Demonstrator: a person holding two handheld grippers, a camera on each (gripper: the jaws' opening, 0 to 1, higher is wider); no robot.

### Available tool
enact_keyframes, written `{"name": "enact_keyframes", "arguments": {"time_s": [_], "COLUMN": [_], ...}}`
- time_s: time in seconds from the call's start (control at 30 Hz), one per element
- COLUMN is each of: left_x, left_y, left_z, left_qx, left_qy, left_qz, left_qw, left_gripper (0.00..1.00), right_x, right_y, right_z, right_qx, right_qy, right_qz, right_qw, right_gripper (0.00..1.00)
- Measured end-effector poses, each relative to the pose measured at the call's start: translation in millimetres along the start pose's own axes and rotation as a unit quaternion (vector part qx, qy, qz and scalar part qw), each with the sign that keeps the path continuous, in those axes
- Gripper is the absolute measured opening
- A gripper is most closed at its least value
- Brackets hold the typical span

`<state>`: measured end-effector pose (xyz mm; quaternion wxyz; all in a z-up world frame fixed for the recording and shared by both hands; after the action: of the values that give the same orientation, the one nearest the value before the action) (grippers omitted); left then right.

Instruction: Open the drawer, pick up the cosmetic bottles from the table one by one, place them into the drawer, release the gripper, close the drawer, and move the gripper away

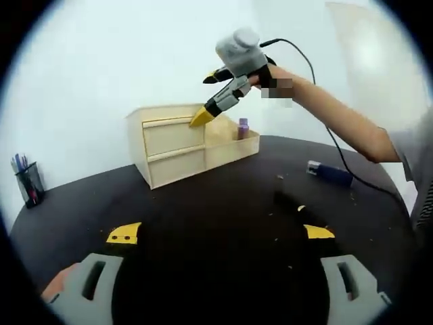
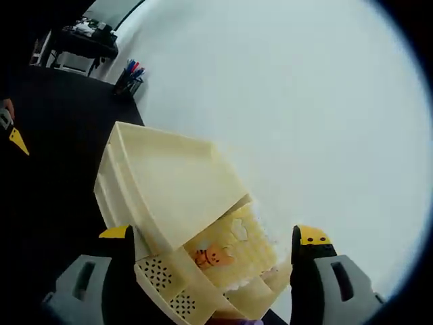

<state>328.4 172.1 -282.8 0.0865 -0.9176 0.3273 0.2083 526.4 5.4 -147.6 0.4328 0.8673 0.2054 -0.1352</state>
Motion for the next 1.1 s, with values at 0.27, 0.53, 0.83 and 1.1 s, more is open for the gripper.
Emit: {"name": "enact_keyframes", "arguments": {"time_s": [0.27,0.53,0.83,1.1], "left_x": [1,4,2,2], "left_y": [-5.5,-3.9,-8.4,-6.1], "left_z": [2.1,4.7,4.9,4.5], "left_qx": [-0.019,-0.019,-0.039,-0.044], "left_qy": [0.005,-0.007,0.001,0.001], "left_qz": [-0.003,-0.005,-0.011,-0.013], "left_qw": [0.9998,0.9998,0.9992,0.9989], "left_gripper": [0.87,0.87,0.87,0.87], "right_x": [-43,-88,-136,-158], "right_y": [-6,-10,-15,-14], "right_z": [3.6,4.0,10.2,16.1], "right_qx": [-0.011,-0.053,-0.098,-0.098], "right_qy": [-0.006,0.007,0.010,0.028], "right_qz": [-0.051,-0.087,-0.126,-0.159], "right_qw": [0.9986,0.9948,0.9872,0.9820], "right_gripper": [0.89,0.87,0.87,0.82]}}
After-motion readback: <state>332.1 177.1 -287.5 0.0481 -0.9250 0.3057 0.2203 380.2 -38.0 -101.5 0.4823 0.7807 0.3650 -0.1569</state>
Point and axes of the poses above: the point that each gripper's makers call its tool centre point, and the gripper's own axes: x roughly forward along the fingers, y roughly to its right, z roughly out of its underside, the point moved 6 cm from there along -x, roughly backward along the fingers, and after that the axes turned 8 degrees about -y, right-handed, at the moved point
